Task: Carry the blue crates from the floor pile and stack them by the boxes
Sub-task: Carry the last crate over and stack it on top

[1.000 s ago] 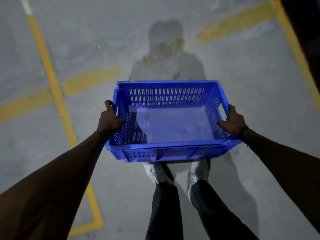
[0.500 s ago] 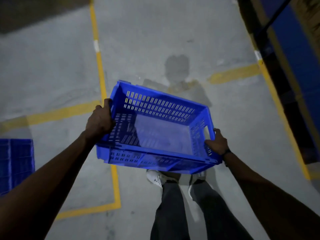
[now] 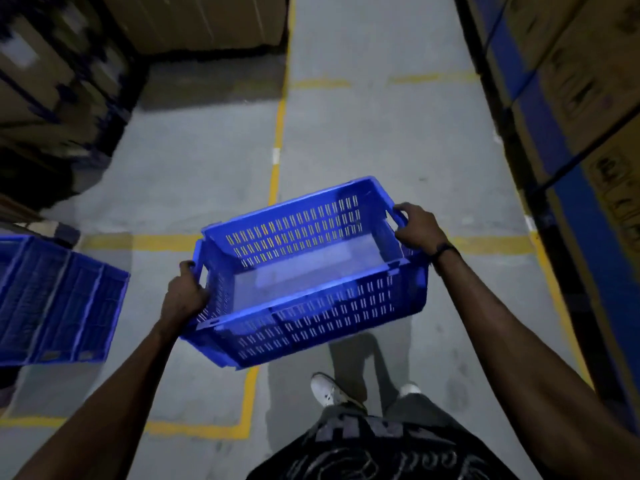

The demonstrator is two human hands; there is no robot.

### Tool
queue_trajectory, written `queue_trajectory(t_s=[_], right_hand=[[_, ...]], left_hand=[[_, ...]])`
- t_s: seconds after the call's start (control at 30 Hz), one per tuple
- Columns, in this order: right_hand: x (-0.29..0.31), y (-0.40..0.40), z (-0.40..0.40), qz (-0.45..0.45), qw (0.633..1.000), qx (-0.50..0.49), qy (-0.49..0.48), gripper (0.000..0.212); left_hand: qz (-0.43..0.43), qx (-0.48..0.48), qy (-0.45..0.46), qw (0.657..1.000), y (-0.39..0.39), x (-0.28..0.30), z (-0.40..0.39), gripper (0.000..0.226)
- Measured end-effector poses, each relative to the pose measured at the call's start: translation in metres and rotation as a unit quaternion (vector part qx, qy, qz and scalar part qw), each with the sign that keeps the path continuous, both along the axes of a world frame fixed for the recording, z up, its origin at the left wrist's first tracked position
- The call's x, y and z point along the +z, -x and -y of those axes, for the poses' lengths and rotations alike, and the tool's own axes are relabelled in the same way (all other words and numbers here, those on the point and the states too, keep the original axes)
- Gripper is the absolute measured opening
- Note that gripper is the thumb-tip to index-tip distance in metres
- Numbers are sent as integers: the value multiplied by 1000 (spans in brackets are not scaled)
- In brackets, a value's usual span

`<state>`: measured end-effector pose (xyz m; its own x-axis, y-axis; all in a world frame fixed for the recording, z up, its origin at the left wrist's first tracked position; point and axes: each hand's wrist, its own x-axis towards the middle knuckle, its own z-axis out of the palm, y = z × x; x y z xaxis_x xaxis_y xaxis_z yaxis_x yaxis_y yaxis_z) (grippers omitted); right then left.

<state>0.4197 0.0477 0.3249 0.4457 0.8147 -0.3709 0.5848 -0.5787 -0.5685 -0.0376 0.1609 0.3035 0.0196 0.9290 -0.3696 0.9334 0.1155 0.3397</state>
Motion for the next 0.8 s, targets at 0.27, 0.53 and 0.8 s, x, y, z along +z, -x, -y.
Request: queue_trajectory(t_s=[0.27, 0.53, 0.8], right_hand=[[61, 96, -84, 34, 992, 75, -96, 61], [39, 163, -172, 22, 984, 148, -97, 63], [-3, 220, -294, -25, 975, 215, -47, 57]], left_hand=[[140, 188, -2, 972, 94, 21, 48, 60], [263, 337, -62, 902, 153, 50, 63, 51], [327, 419, -136, 836, 207, 86, 18, 57]])
